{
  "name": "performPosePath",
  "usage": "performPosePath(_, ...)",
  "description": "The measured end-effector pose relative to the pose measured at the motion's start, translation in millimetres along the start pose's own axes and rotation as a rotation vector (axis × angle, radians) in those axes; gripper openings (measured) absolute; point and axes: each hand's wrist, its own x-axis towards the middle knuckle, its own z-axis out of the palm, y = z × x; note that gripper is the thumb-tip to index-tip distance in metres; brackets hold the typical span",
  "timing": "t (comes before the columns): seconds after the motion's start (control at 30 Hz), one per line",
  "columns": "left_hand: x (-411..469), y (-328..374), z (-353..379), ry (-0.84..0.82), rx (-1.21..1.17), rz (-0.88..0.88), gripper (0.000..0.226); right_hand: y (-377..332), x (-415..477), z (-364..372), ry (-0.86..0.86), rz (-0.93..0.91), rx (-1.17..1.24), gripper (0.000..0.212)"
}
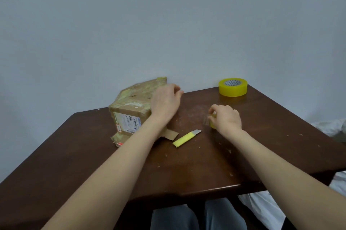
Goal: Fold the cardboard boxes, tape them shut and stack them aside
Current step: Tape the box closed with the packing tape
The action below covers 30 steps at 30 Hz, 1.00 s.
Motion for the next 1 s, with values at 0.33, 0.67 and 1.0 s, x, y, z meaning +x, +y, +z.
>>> performPosePath(0.33,7,-115,-54,0.085,0.214,-0.274,0.032,-99,-22,28,-0.450,-0.338,-0.064,0.039)
performPosePath(0.67,11,-160,-39,-0.147,0.071,-0.464,0.051,-89,-10,-4,-0.138,-0.168,0.186,0.027)
performPosePath(1.0,-10,-156,-33,-0.238,0.136,-0.475,0.050,-160,-2,9,-0.237,-0.037,0.409,0.062)
